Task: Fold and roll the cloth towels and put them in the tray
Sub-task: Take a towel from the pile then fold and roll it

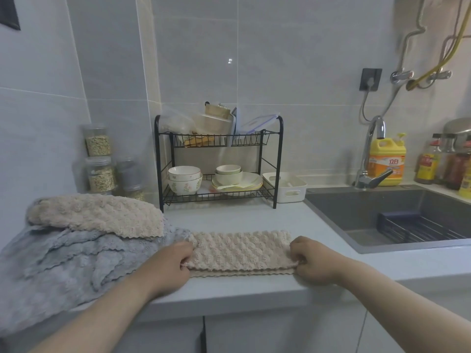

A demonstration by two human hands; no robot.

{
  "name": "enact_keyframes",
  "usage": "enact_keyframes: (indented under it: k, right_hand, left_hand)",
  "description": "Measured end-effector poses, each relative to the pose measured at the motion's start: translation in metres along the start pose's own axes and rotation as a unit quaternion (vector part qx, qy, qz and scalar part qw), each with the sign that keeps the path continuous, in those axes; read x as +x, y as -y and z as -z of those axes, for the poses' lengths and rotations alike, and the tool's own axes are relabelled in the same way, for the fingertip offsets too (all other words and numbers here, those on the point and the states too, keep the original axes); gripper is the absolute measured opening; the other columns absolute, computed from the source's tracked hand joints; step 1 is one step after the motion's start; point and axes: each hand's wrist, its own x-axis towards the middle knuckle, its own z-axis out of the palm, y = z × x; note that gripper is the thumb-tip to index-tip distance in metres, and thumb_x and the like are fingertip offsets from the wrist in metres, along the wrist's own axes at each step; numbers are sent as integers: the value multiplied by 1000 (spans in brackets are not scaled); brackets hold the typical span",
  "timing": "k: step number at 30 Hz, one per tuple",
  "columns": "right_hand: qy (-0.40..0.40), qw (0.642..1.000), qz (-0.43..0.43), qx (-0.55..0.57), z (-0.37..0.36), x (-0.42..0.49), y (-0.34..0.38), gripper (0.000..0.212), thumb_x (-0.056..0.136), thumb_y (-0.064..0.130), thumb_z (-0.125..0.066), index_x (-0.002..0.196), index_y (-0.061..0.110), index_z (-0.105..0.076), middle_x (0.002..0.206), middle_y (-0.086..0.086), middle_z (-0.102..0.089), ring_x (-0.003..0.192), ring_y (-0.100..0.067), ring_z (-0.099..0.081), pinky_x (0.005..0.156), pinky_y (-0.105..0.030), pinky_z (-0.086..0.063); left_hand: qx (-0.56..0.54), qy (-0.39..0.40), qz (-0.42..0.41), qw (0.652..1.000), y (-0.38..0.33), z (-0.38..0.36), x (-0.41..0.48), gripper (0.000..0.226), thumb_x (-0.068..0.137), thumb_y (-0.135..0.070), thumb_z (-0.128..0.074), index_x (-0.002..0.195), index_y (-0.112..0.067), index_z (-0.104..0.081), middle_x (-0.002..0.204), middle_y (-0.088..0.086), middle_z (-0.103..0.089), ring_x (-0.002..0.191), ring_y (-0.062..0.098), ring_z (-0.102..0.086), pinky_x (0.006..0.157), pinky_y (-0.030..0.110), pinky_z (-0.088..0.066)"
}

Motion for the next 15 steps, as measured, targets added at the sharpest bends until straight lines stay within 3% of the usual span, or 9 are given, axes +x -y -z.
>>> enact_keyframes:
  k: [4,7,9,10,12,13,15]
  right_hand:
    - [7,1000,6,13,-7,1,-4,16,66,16,-47,61,23,-34,87,11,-40,87,-18,-49,68,-9,-30]
    - [-6,999,-7,42,-7,-3,-1,15,68,21,-49,63,21,-35,87,9,-41,88,-20,-48,70,-12,-33]
    - [-74,993,-24,86,-6,-6,4,14,83,24,-51,73,17,-44,100,8,-47,98,-20,-49,76,-15,-34]
    - [-118,988,-32,98,-4,-5,8,12,91,27,-51,83,18,-50,114,9,-47,108,-18,-48,83,-18,-33]
    - [-144,986,-40,67,-2,2,21,24,97,37,-44,112,22,-55,140,6,-38,131,-15,-36,103,-25,-26]
    - [-124,991,-34,35,-1,7,29,35,99,42,-39,126,24,-51,150,3,-32,139,-16,-28,111,-30,-20]
    - [-53,998,-16,-38,-7,18,41,53,97,52,-24,142,27,-37,157,0,-22,146,-20,-15,117,-41,-11]
  left_hand:
    - [23,-29,-9,999,-2,-2,-5,13,72,-11,-41,67,-18,-31,76,-2,-42,68,18,-42,58,30,-32]
    - [60,-61,-23,996,-3,1,-9,7,71,-22,-35,66,-20,-32,78,-5,-46,80,13,-44,69,31,-42]
    - [20,-122,-30,992,-6,2,-10,17,75,-28,-28,73,-20,-42,93,-8,-55,92,11,-46,80,31,-42]
    - [-5,-145,-36,989,-10,5,-8,26,81,-29,-29,85,-19,-52,114,-12,-56,106,8,-45,93,32,-40]
    - [-24,-110,-38,993,-21,10,1,37,94,-30,-36,125,-24,-54,142,-19,-33,135,4,-27,114,32,-20]
    - [-16,-63,-38,997,-25,9,7,43,97,-32,-37,140,-29,-43,149,-19,-23,142,5,-16,117,30,-10]
    - [24,28,-30,999,-29,4,14,54,99,-43,-34,150,-37,-18,157,-16,-4,146,6,3,117,31,2]
